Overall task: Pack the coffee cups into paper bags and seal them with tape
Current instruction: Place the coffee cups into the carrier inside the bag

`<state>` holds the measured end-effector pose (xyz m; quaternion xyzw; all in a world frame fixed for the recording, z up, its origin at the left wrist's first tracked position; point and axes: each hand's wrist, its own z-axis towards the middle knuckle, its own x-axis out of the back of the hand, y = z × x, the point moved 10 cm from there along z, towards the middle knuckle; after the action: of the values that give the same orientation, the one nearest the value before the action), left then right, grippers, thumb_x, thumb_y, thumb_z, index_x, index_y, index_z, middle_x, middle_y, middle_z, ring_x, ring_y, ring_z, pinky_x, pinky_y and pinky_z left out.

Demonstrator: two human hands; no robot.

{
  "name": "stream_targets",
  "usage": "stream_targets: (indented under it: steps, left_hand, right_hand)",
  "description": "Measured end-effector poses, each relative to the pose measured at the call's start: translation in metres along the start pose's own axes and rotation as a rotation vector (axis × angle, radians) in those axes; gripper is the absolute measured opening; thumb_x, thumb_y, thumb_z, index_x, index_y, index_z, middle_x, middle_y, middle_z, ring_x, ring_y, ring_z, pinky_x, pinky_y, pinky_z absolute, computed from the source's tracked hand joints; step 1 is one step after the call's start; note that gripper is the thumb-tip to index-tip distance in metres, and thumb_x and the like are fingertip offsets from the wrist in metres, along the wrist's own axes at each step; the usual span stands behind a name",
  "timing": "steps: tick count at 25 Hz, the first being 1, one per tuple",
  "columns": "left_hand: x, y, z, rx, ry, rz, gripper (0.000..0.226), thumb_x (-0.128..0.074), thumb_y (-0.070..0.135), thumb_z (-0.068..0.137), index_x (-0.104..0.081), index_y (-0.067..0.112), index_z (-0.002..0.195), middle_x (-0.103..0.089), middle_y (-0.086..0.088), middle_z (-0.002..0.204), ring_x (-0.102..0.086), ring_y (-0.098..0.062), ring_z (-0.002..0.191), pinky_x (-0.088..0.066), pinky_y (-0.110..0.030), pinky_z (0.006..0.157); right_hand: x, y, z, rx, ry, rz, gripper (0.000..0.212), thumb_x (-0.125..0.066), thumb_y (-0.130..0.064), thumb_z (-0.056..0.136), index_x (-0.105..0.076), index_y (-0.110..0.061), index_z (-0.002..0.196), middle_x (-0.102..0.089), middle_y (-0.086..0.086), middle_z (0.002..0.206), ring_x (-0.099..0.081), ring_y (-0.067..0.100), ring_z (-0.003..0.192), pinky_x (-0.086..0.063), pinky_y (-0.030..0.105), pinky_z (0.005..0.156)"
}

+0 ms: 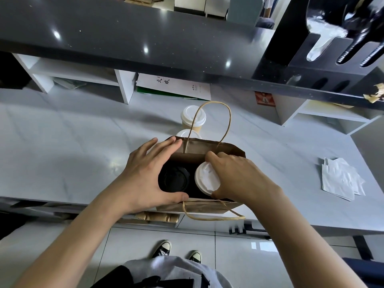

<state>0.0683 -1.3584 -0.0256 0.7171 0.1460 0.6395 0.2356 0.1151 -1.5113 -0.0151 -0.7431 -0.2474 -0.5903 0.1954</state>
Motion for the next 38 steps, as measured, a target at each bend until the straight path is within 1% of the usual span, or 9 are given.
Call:
stream_targets:
  steps: [6, 11, 19, 23, 27, 31, 33, 36, 38]
  left_hand:
    - [-0.001, 0.001, 0.001, 0.000, -0.015, -0.007, 0.122, -0.057, 0.088, 0.055, -0.004, 0.050, 0.158, -0.001, 0.033, 0.163, 0.009, -0.003, 0.152, -0.001, -0.026, 0.120]
    - [-0.002, 0.000, 0.001, -0.007, -0.007, -0.002, 0.121, -0.058, 0.088, 0.055, -0.004, 0.050, 0.157, -0.001, 0.034, 0.163, 0.007, -0.005, 0.153, -0.005, -0.032, 0.125]
    - [-0.002, -0.002, 0.000, -0.021, 0.008, -0.018, 0.121, -0.060, 0.087, 0.056, -0.007, 0.049, 0.158, 0.000, 0.035, 0.162, 0.004, -0.006, 0.154, -0.007, -0.032, 0.125]
    - [-0.005, -0.003, 0.001, -0.030, 0.009, -0.025, 0.121, -0.062, 0.086, 0.056, -0.007, 0.049, 0.158, 0.001, 0.034, 0.163, 0.001, -0.008, 0.154, -0.008, -0.032, 0.124]
    - [-0.006, -0.002, 0.002, -0.056, 0.011, -0.038, 0.121, -0.063, 0.085, 0.057, -0.012, 0.046, 0.159, 0.000, 0.031, 0.164, -0.004, -0.009, 0.154, -0.013, -0.035, 0.125]
    - [-0.003, 0.004, 0.001, -0.099, 0.013, -0.084, 0.117, -0.067, 0.079, 0.059, -0.016, 0.045, 0.159, -0.002, 0.031, 0.163, -0.006, -0.002, 0.151, -0.016, -0.028, 0.123]
    - [-0.003, 0.006, 0.001, -0.117, -0.003, -0.093, 0.117, -0.074, 0.075, 0.061, -0.016, 0.046, 0.158, -0.002, 0.032, 0.162, -0.005, 0.001, 0.150, -0.015, -0.023, 0.121]
    - [-0.004, 0.009, 0.002, -0.136, -0.023, -0.098, 0.115, -0.082, 0.065, 0.065, -0.016, 0.048, 0.157, -0.001, 0.034, 0.161, -0.005, 0.003, 0.148, -0.013, -0.019, 0.118]
    - [-0.005, 0.011, 0.004, -0.159, -0.027, -0.101, 0.114, -0.080, 0.068, 0.063, -0.016, 0.051, 0.156, -0.001, 0.034, 0.161, -0.007, 0.003, 0.148, -0.014, -0.020, 0.117]
  right_hand:
    - [-0.007, 0.012, 0.000, -0.020, -0.034, -0.026, 0.063, -0.078, -0.042, 0.081, -0.043, -0.025, 0.130, -0.059, -0.002, 0.114, -0.063, 0.025, 0.100, -0.042, 0.032, 0.073]
    - [-0.014, 0.004, 0.009, -0.010, 0.000, -0.103, 0.057, -0.077, -0.036, 0.084, -0.044, -0.023, 0.130, -0.058, -0.001, 0.112, -0.066, 0.024, 0.096, -0.037, 0.031, 0.070]
    - [-0.023, 0.005, 0.021, -0.018, -0.018, -0.164, 0.063, -0.082, -0.042, 0.078, -0.048, -0.026, 0.129, -0.064, -0.004, 0.112, -0.067, 0.022, 0.103, -0.045, 0.035, 0.084]
    - [-0.032, 0.001, 0.022, -0.019, -0.014, -0.200, 0.053, -0.077, -0.032, 0.085, -0.049, -0.025, 0.130, -0.065, -0.003, 0.110, -0.069, 0.024, 0.101, -0.044, 0.035, 0.083]
    - [-0.032, 0.001, 0.021, -0.019, 0.001, -0.189, 0.057, -0.077, -0.036, 0.083, -0.048, -0.025, 0.131, -0.064, -0.002, 0.112, -0.068, 0.024, 0.101, -0.044, 0.036, 0.086]
    - [-0.032, 0.001, 0.012, -0.015, 0.013, -0.167, 0.058, -0.075, -0.042, 0.082, -0.050, -0.026, 0.132, -0.063, -0.004, 0.116, -0.065, 0.022, 0.106, -0.044, 0.036, 0.090]
    - [-0.025, 0.004, 0.006, -0.026, -0.010, -0.073, 0.058, -0.072, -0.047, 0.083, -0.050, -0.029, 0.133, -0.062, -0.006, 0.118, -0.063, 0.021, 0.109, -0.043, 0.036, 0.092]
    - [-0.007, 0.013, -0.004, -0.045, 0.070, 0.073, 0.042, -0.064, -0.049, 0.089, -0.057, -0.033, 0.127, -0.063, -0.010, 0.115, -0.061, 0.019, 0.109, -0.041, 0.035, 0.093]
    - [0.005, 0.023, -0.016, -0.071, 0.233, 0.092, 0.021, -0.067, -0.037, 0.090, -0.068, -0.030, 0.109, -0.064, -0.008, 0.107, -0.061, 0.022, 0.103, -0.038, 0.035, 0.089]
